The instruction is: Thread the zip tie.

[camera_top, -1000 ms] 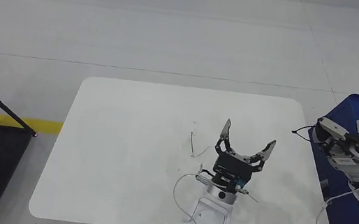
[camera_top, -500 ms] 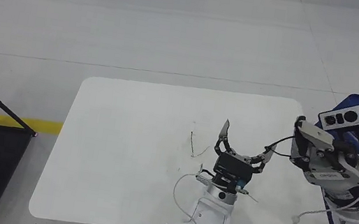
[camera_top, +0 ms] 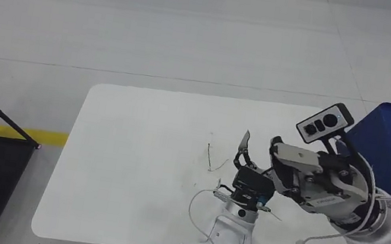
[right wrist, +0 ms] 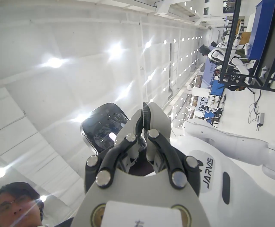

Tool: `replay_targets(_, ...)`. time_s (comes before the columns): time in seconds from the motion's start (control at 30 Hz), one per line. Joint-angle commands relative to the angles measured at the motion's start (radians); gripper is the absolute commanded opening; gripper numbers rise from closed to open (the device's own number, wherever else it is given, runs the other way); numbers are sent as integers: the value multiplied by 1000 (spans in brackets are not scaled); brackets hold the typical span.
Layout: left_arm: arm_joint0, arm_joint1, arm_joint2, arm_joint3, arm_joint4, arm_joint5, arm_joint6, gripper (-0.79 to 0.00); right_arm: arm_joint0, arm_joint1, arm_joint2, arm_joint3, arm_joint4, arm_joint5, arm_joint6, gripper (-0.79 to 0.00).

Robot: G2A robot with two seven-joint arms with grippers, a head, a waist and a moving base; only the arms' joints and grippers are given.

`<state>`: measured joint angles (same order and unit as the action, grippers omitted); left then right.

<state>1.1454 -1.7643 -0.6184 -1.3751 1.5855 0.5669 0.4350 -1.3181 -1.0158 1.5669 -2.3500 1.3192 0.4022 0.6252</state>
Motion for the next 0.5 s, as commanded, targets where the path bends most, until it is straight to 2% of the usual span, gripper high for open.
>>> replay_targets(0.0,0,0,0,0,0,0,0,0,-5,0,11,0,5,7,10,-785)
replay_targets(0.03,0,0,0,0,0,0,0,0,-7,1,17,0,5,8,23,-785)
replay_targets(0.1,0,0,0,0,0,0,0,0,3,-3,44,0,4,-83,66,-785)
replay_targets(0.27,0,0,0,0,0,0,0,0,-21,-20,75,0,-166,-506,187,-785)
replay_targets(0.37,0,0,0,0,0,0,0,0,-75,-28,53,0,-163,-584,209,-785)
replay_targets(0.47,0,0,0,0,0,0,0,0,-102,-30,57,0,-177,-586,214,-785)
